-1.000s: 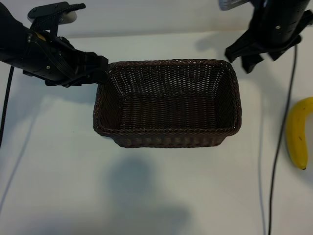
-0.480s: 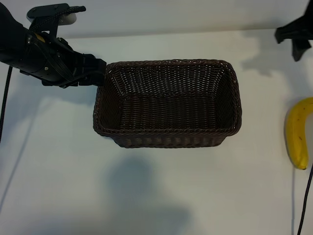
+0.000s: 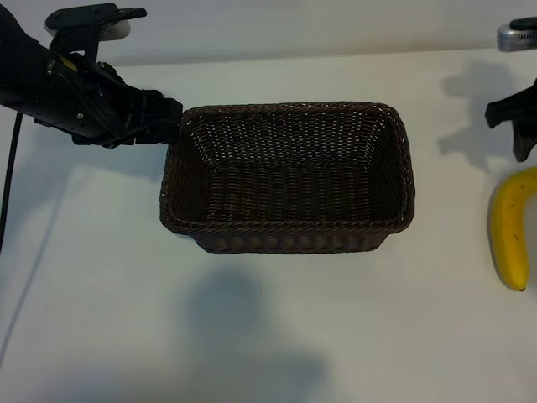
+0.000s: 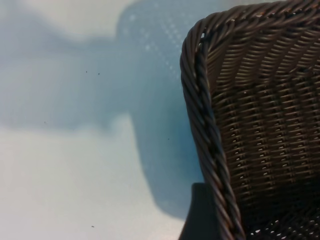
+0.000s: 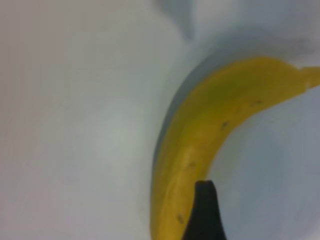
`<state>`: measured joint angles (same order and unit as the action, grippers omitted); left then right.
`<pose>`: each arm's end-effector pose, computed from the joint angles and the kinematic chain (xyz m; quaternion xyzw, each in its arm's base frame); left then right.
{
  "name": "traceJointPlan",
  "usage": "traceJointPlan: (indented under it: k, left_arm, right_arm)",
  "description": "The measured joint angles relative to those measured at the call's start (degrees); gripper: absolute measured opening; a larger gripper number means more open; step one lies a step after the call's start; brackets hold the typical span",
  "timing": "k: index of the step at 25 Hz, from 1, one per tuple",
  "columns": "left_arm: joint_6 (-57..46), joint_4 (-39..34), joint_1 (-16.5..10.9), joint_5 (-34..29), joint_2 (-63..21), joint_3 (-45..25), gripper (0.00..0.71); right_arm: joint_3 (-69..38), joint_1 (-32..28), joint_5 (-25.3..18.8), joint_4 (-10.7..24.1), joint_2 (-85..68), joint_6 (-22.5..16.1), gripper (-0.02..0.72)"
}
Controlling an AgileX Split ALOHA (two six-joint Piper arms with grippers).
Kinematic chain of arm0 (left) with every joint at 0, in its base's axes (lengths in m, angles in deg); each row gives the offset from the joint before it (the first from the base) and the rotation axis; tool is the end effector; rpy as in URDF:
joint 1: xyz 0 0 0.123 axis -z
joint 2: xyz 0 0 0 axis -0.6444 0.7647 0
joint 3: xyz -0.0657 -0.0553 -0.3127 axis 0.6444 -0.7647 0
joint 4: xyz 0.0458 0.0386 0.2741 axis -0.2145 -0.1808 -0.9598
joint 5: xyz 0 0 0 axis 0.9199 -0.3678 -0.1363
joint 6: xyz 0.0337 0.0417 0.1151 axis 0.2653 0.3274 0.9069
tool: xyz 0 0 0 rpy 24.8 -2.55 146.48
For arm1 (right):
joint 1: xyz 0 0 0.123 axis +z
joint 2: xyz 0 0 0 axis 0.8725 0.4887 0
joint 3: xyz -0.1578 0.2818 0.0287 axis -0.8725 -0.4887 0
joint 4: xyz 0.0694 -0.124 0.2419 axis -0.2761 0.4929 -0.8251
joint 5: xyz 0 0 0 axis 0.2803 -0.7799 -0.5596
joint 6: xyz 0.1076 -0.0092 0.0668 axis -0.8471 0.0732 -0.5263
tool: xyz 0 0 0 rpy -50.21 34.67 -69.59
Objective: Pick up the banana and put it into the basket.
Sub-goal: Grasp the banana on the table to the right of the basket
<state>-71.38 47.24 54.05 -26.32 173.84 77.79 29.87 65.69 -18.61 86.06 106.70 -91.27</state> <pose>0.3696 -0.1154 0.2502 0.0663 0.9521 -0.1428 0.2622 0.3983 0.0267 0.2146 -0.0385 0.9978 -0.0285 0.0448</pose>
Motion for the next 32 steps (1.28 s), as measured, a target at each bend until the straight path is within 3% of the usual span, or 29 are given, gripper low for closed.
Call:
traceJointPlan:
  k: [5,13,19,23,32]
  left_arm:
    - [0.0,0.0,0.0,0.0,0.0,0.0,0.596]
    - [-0.05,0.0,0.0,0.0,0.0,0.0,0.596]
    - [-0.05,0.0,0.0,0.0,0.0,0.0,0.596]
    - [-0.1,0.0,0.0,-0.05,0.0,0.0,0.596]
    - [-0.1,0.0,0.0,-0.17,0.0,0.0,0.596]
  right_arm:
    - [-7.33,-0.02,10.02,0.0,-3.09,-2.5,0.559]
    - [-16.7,-2.87,20.0,0.18,-3.47,-9.46,0.56]
    - [-18.71,-3.04,22.02,-1.36,-3.52,-9.89,0.56]
    - [-18.71,-3.04,22.31,-4.58,-3.52,-7.05,0.561]
    - [-18.71,-3.04,22.48,-5.29,-3.45,-2.38,0.581]
